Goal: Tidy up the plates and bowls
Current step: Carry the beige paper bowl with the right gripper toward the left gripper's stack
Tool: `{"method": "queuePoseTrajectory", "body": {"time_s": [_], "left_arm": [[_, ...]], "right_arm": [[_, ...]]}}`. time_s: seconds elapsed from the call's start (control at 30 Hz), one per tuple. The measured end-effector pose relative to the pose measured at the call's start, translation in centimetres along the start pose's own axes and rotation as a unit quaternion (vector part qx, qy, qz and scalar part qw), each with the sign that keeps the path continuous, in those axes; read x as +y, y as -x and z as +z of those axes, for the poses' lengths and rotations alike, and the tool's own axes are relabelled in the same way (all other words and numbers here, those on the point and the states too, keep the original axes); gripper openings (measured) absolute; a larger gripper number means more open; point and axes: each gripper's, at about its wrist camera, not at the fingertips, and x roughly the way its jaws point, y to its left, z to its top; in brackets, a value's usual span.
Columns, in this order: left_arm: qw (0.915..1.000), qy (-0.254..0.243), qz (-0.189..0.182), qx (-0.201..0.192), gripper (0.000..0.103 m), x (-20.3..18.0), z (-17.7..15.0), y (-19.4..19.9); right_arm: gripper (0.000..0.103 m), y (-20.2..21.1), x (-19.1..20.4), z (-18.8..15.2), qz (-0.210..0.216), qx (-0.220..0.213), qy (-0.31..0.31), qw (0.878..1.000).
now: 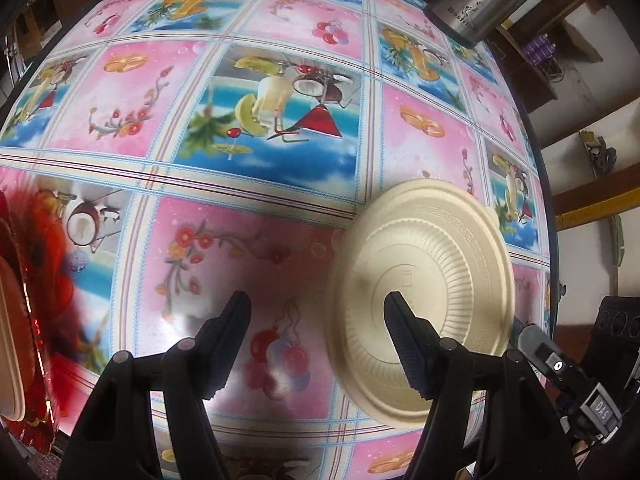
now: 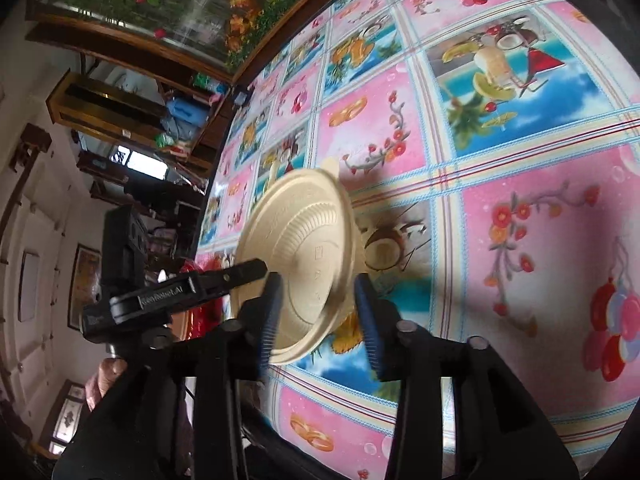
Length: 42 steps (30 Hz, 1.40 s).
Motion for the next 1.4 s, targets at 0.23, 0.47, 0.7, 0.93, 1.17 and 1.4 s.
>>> {"method": "queuePoseTrajectory", "body": {"time_s": [0.23, 0.47, 0.7, 0.93, 1.17, 1.4], "left_arm": [[1.0000, -0.008, 0.001, -0.004, 0.069, -0.5, 0.0, -0.2], [0.9994, -0.012, 0.005, -0.031, 0.067, -0.2, -0.1, 0.6], [0.9990, -0.017, 0.002, -0.042, 0.067, -0.4, -0.2, 0.8], [0.9995, -0.019, -0.002, -0.024, 0.039, -0.4, -0.3, -0.3], [0.9992, -0.032, 0.000, -0.024, 0.019, -0.8, -0.6, -0.6], [0.9983, -0.046, -0.001, -0.035, 0.011, -1.3, -0.8, -0.6]], "right_arm": [[0.042, -0.1, 0.1, 0.4, -0.030, 0.007, -0.001, 1.000], [0.042, -0.5, 0.6, 0.2, -0.056, 0.016, 0.001, 0.998], [0.042, -1.0, 1.3, 0.0, -0.086, 0.019, 0.002, 0.996], [0.040, -0.8, 1.4, 0.0, -0.099, 0.003, -0.013, 0.995], [0.022, -1.1, 1.3, -0.3, -0.117, 0.001, -0.018, 0.993], [0.011, -1.6, 1.7, -0.6, -0.126, -0.009, -0.009, 0.992]]}}
